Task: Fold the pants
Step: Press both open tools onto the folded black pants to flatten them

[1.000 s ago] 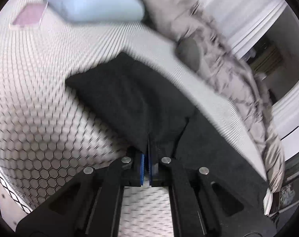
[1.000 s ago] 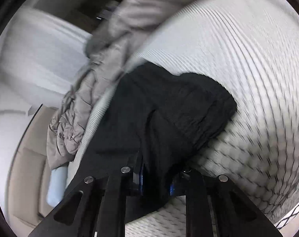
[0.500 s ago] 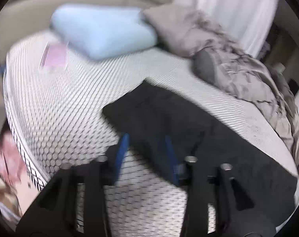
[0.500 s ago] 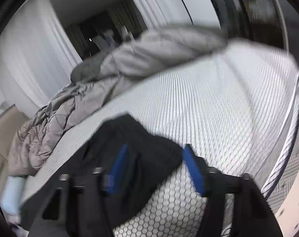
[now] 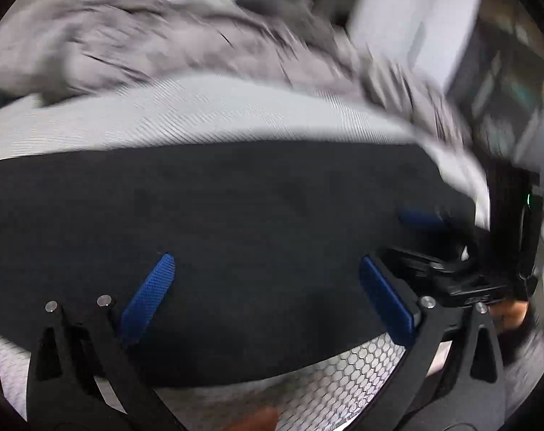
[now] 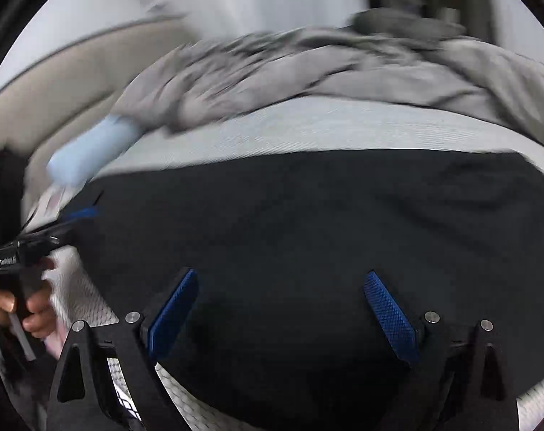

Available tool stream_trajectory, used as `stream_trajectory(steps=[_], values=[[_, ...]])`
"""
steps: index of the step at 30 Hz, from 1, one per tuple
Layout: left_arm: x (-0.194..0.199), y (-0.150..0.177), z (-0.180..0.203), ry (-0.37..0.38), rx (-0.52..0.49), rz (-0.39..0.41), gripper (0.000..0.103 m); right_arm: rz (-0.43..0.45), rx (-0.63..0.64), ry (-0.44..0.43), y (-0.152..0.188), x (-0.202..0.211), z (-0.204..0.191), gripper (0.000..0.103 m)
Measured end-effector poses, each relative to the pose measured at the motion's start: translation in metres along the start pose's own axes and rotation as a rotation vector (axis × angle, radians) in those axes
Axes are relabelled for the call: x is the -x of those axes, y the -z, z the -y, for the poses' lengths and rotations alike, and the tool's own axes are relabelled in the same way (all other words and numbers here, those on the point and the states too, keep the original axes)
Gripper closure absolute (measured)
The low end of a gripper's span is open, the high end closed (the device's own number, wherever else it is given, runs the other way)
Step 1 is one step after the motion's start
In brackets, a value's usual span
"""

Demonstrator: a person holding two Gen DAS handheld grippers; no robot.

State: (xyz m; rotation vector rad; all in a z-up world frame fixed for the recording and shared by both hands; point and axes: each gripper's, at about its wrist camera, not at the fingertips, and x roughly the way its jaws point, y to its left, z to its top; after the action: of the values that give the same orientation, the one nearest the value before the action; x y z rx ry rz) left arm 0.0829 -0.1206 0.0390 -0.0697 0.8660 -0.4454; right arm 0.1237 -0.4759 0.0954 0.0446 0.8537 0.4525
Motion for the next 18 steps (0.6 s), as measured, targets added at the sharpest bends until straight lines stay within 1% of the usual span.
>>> stream_trajectory(steps=[1,2,3,4,5,6,7,9,10,11,12,13,14,15,16,17,18], values=[[-0.016,0.003,0.006,-0.028,-0.036,-0.080,0.001,-0.038,0.041,0.015,0.001,-0.014,-0.005,0.008],[-0.028,0.009,0.012,-0.057,-0.068,-0.132,0.001,-0.081,0.087,0.063,0.004,-0.027,-0.008,0.008],[-0.029,0.015,0.017,-0.074,-0.112,-0.133,0.001,-0.101,0.112,0.097,0.008,-0.034,-0.006,0.008],[-0.024,0.018,0.018,-0.074,-0.134,-0.111,0.001,-0.108,0.121,0.121,0.010,-0.034,0.002,0.009],[-0.021,0.020,0.018,-0.075,-0.134,-0.112,0.001,-0.106,0.119,0.153,0.013,-0.027,0.010,0.009],[-0.016,0.021,0.011,-0.070,-0.107,-0.120,0.001,-0.101,0.110,0.192,0.016,-0.018,0.021,0.009],[-0.011,0.024,0.005,-0.062,-0.089,-0.116,0.001,-0.088,0.096,0.255,0.017,-0.009,0.036,0.008],[-0.005,0.028,-0.007,-0.072,-0.065,-0.106,0.001,-0.082,0.029,0.480,0.026,0.010,0.081,0.008],[-0.001,0.031,-0.010,-0.075,-0.059,-0.105,0.001,-0.084,-0.019,0.573,0.029,0.019,0.106,0.010],[0.002,0.030,-0.014,-0.072,-0.054,-0.101,0.001,-0.062,-0.102,0.574,0.032,0.031,0.131,0.010],[-0.005,0.022,-0.022,-0.071,-0.048,-0.100,0.001,-0.047,-0.146,0.574,0.031,0.036,0.141,0.010],[0.000,0.021,-0.022,-0.073,-0.039,-0.097,0.001,-0.039,-0.157,0.582,0.031,0.040,0.144,0.010],[0.003,0.018,-0.021,-0.073,-0.031,-0.089,0.001,-0.027,-0.149,0.586,0.027,0.041,0.142,0.009],[-0.002,0.009,-0.028,-0.069,-0.024,-0.077,0.001,-0.011,-0.131,0.579,0.023,0.041,0.134,0.009],[0.001,0.003,-0.027,-0.059,-0.014,-0.052,0.001,0.006,-0.117,0.556,0.019,0.042,0.124,0.009],[0.003,-0.003,-0.023,-0.051,-0.010,-0.027,0.001,0.036,-0.092,0.489,0.014,0.042,0.106,0.009],[0.000,-0.010,-0.019,-0.046,-0.018,-0.018,0.001,0.046,-0.075,0.446,0.014,0.047,0.095,0.009]])
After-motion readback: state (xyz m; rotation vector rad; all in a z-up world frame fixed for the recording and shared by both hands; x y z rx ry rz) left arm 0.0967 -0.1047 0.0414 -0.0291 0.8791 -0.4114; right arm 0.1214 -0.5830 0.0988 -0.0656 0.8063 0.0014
